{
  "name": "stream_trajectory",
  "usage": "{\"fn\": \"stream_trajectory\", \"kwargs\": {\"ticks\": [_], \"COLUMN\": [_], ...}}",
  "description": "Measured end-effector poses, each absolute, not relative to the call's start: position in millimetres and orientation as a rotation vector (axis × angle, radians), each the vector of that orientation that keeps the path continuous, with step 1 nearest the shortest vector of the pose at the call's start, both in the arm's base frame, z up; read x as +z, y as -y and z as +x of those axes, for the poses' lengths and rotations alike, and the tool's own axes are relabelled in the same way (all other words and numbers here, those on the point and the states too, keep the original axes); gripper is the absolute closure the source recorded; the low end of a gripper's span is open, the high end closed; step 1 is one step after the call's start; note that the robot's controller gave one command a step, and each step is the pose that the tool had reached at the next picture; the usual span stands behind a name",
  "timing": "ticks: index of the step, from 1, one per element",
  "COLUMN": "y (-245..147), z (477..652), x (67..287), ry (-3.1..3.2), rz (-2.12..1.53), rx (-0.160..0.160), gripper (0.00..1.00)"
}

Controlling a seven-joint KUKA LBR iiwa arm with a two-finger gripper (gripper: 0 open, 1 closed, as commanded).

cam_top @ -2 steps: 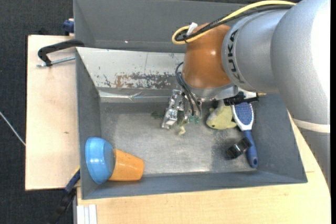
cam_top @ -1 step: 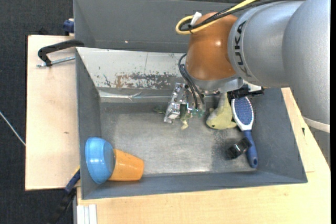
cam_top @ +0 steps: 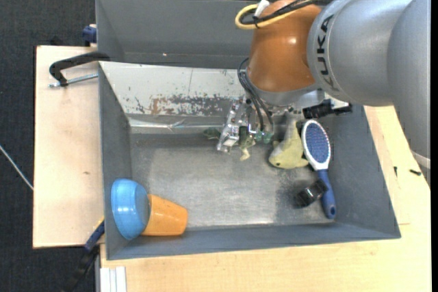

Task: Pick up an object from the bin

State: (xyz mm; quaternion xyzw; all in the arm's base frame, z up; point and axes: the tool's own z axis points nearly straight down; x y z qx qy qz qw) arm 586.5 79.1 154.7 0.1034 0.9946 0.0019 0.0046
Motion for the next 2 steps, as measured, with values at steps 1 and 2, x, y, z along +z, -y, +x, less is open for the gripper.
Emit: {"fn": "stream_trajectory", "kwargs": {"ticks": [1,2], "y": [-80.1,-81.0], "z": [587.4,589.3], "x": [157.9,200.6], "ry": [-3.119,-3.116], "rz": [0.322,0.319], "rx": [0.005,0.006], "gripper": [1.00,1.00]}}
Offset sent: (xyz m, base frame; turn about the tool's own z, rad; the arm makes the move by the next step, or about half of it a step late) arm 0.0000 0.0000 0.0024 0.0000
